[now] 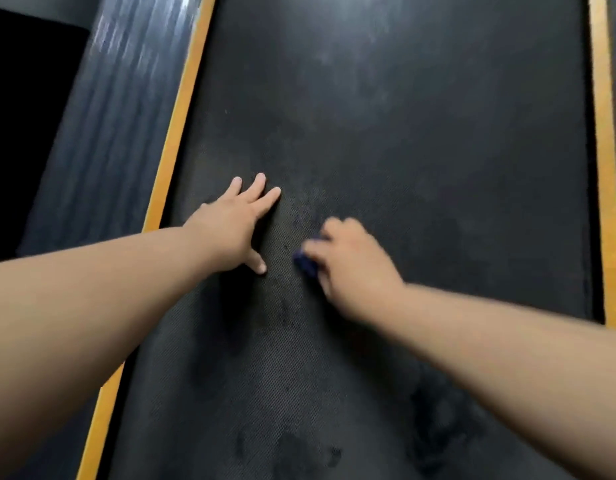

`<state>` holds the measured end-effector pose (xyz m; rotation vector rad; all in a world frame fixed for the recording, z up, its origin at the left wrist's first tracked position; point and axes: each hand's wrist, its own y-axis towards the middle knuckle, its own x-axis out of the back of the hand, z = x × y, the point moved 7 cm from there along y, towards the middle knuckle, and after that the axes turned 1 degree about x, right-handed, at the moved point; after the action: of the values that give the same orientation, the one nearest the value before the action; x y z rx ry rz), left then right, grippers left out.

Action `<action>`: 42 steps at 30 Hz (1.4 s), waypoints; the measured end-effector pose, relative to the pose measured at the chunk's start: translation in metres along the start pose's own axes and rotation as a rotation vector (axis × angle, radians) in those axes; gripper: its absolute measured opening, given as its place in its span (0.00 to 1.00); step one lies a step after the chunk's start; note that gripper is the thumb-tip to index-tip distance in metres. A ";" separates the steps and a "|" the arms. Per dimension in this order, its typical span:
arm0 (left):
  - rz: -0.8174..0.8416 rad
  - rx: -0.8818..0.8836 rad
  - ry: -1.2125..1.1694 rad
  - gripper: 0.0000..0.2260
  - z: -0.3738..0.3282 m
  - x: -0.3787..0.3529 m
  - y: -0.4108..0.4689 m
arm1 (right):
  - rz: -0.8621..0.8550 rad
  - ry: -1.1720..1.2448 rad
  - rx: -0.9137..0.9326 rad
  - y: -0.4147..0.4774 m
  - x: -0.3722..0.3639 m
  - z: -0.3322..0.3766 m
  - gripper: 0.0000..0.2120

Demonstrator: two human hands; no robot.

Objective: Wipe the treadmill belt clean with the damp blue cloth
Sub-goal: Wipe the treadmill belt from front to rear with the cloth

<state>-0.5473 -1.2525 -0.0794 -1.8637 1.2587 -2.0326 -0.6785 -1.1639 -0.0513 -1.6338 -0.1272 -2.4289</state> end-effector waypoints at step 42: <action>-0.498 -0.545 0.105 0.17 -0.055 0.027 0.012 | -0.161 0.028 -0.197 -0.015 0.002 -0.085 0.24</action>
<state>-0.6073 -1.2494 -0.0605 -2.5590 1.6371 -2.1870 -0.7593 -1.1651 -0.0807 -1.7301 -0.0152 -2.6593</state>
